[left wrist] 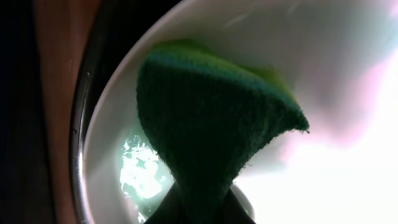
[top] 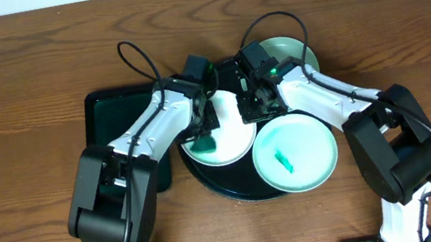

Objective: Clean dirty plates on tray and stack at the side
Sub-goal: 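Keep scrubbing white plate surface with sponge in left gripper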

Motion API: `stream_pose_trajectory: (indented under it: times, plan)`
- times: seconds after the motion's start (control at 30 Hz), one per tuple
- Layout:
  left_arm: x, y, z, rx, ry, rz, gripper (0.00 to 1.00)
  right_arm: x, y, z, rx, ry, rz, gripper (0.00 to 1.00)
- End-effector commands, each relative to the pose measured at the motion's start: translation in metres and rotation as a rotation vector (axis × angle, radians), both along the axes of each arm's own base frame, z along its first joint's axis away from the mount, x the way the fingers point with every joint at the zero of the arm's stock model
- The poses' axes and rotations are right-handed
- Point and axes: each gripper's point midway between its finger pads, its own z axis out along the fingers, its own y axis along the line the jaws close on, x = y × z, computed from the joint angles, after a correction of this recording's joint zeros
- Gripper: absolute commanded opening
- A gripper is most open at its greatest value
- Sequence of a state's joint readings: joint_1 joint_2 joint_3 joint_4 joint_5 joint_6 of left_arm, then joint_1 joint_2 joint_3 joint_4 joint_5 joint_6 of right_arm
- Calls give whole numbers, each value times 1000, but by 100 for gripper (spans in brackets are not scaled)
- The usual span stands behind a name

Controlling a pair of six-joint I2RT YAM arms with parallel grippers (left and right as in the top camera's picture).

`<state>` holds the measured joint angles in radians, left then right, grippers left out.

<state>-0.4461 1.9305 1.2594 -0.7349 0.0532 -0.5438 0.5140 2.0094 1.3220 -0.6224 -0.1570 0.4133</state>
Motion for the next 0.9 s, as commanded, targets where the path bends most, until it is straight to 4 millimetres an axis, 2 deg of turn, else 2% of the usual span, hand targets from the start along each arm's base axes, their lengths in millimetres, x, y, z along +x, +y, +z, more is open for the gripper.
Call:
stream_pose_trajectory:
  times: [0.0,0.13,0.23,0.4,0.57,0.63,0.7,0.8,0.87]
  plan:
    - [-25,-21,-4,-108,117,-103,7,-1,5,-6,1,14,-2,1]
    - [-43,-69,10,-385,168,-292,7,-1,5,-6,2,15,-2,1]
    - [-36,-72,11,-392,133,-309,7,-1,5,-5,5,16,-1,1]
    - [-4,-46,0,-201,6,-244,7,-2,5,-6,4,17,-1,1]
    - [17,4,-3,83,-90,-51,7,-2,5,-6,3,20,-1,1]
    - [16,28,0,204,-109,74,7,-2,5,-6,3,20,-1,1]
    - [10,37,1,247,-95,114,7,-2,5,-6,2,19,-1,1]
    - [-3,35,-1,234,-36,103,7,-2,5,-6,3,18,-1,1]
    - [-15,25,-4,183,23,72,7,-1,5,-6,4,17,-1,1]
